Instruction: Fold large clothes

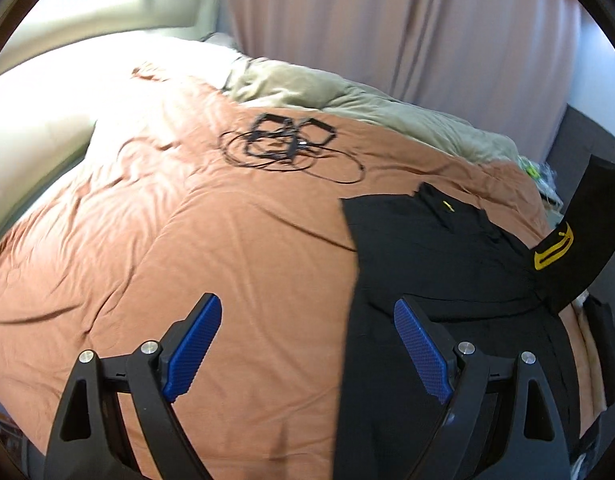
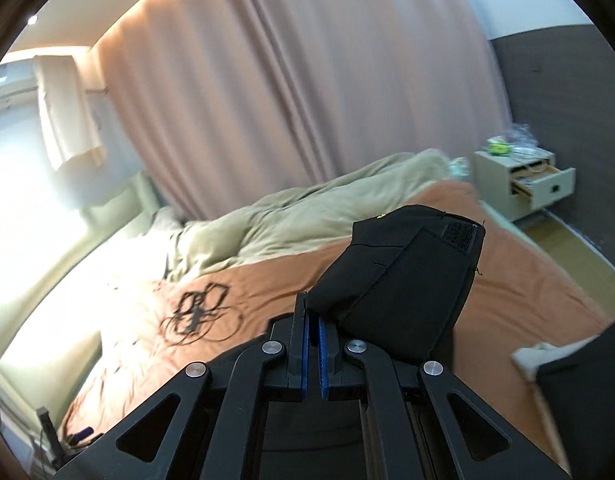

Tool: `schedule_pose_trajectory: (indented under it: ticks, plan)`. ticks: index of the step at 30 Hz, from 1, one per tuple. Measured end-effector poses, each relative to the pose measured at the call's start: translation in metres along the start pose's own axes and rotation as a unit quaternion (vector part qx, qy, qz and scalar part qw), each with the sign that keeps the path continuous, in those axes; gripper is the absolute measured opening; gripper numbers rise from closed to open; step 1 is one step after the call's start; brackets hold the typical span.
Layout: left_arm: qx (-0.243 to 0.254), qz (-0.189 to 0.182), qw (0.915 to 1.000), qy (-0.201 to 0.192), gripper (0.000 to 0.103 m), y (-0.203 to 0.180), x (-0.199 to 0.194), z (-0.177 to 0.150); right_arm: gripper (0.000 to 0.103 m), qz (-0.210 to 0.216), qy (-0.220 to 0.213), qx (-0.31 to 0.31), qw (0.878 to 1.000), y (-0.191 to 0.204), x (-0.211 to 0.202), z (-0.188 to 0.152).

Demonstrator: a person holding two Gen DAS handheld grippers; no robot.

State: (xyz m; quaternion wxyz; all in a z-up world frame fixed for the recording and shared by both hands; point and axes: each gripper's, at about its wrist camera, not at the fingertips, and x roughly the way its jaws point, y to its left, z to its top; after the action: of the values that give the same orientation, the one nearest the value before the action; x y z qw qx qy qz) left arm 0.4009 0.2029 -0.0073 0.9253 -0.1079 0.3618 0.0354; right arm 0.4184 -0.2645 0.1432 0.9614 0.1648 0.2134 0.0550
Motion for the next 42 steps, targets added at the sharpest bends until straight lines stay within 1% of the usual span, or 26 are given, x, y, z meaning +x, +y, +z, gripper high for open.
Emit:
schedule_pose_trajectory:
  ticks: [6,10,11,14,17,21,23,24,25,26,27,28,29,31,34,36,38,40,42]
  plan:
    - [-0.034,0.013,0.9993,0.005,0.090,0.052,0.008,-0.008,0.005,0.026,0.026,-0.026,0.999,0.064,0.048,-0.023]
    - [-0.058,0.015,0.9981,0.013,0.090,0.082,0.013,-0.018,0.005,0.036,0.052,-0.032,0.997,0.093,0.089,-0.050]
    - [-0.062,0.015,0.9979,0.013,0.090,0.089,0.013,-0.021,0.005,0.037,0.058,-0.033,0.997,0.098,0.095,-0.057]
    - [-0.072,0.025,0.9971,0.009,0.090,0.106,0.014,-0.028,0.005,0.034,0.086,-0.034,0.995,0.111,0.131,-0.085]
    - [-0.082,0.030,0.9961,0.014,0.090,0.121,0.018,-0.037,0.005,0.031,0.107,-0.035,0.993,0.126,0.161,-0.110]
    - [-0.087,0.039,0.9953,0.020,0.090,0.136,0.022,-0.046,0.005,0.028,0.116,-0.029,0.992,0.142,0.185,-0.133]
    - [-0.091,0.042,0.9947,0.022,0.090,0.141,0.022,-0.050,0.005,0.017,0.117,-0.025,0.993,0.150,0.194,-0.145]
    - [-0.093,0.043,0.9945,0.023,0.090,0.142,0.022,-0.050,0.010,0.014,0.122,-0.028,0.992,0.155,0.199,-0.151]
    - [-0.096,0.043,0.9942,0.024,0.090,0.144,0.022,-0.051,0.017,0.009,0.135,-0.034,0.990,0.162,0.205,-0.158]
    - [-0.097,0.044,0.9941,0.024,0.090,0.145,0.021,-0.052,0.028,0.018,0.156,-0.035,0.987,0.168,0.212,-0.164]
    - [-0.097,0.045,0.9940,0.024,0.090,0.146,0.020,-0.053,0.057,0.035,0.177,-0.030,0.983,0.172,0.217,-0.172]
    - [-0.096,0.046,0.9940,0.024,0.090,0.146,0.020,-0.053,0.074,0.056,0.192,-0.024,0.980,0.175,0.219,-0.180]
    - [-0.094,0.046,0.9942,0.024,0.090,0.145,0.019,-0.053,0.077,0.065,0.197,-0.025,0.978,0.176,0.219,-0.186]
    - [-0.090,0.044,0.9946,0.025,0.090,0.141,0.018,-0.052,0.077,0.072,0.210,-0.036,0.974,0.177,0.216,-0.197]
    - [-0.086,0.037,0.9954,0.023,0.090,0.132,0.017,-0.051,0.077,0.080,0.229,-0.016,0.970,0.157,0.209,-0.205]
    - [-0.081,0.028,0.9961,0.021,0.090,0.123,0.018,-0.049,0.077,0.069,0.231,-0.010,0.970,0.140,0.205,-0.205]
    - [-0.074,0.019,0.9969,0.021,0.090,0.109,0.021,-0.046,0.077,0.049,0.223,-0.017,0.973,0.120,0.197,-0.203]
    - [-0.068,0.008,0.9974,0.022,0.090,0.093,0.026,-0.043,0.077,0.028,0.216,-0.015,0.976,0.090,0.185,-0.200]
    - [-0.061,-0.003,0.9978,0.025,0.090,0.076,0.031,-0.041,0.077,0.020,0.215,-0.005,0.976,0.064,0.174,-0.198]
